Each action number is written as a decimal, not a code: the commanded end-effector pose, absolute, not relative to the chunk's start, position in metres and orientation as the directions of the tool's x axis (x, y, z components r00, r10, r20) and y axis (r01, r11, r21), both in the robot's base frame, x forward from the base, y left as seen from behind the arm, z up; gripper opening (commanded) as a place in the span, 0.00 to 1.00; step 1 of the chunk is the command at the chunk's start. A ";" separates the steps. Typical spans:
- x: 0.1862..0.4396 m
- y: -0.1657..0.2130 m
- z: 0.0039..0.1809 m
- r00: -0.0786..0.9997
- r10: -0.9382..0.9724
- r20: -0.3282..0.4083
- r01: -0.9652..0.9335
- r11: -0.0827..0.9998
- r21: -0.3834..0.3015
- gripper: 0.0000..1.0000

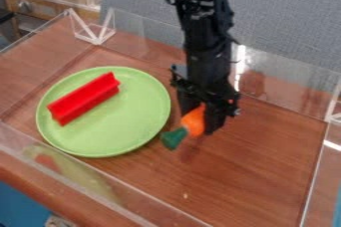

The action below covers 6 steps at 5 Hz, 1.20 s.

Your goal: Move the carrot from the green plate to the table

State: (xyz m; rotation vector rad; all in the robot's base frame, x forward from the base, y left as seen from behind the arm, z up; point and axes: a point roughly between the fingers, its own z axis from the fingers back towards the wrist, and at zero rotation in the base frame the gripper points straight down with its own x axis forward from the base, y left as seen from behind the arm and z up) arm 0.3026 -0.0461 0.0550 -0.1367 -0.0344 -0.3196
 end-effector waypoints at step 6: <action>0.310 -0.079 0.033 0.958 -0.269 0.099 0.285 0.930 -0.232 0.00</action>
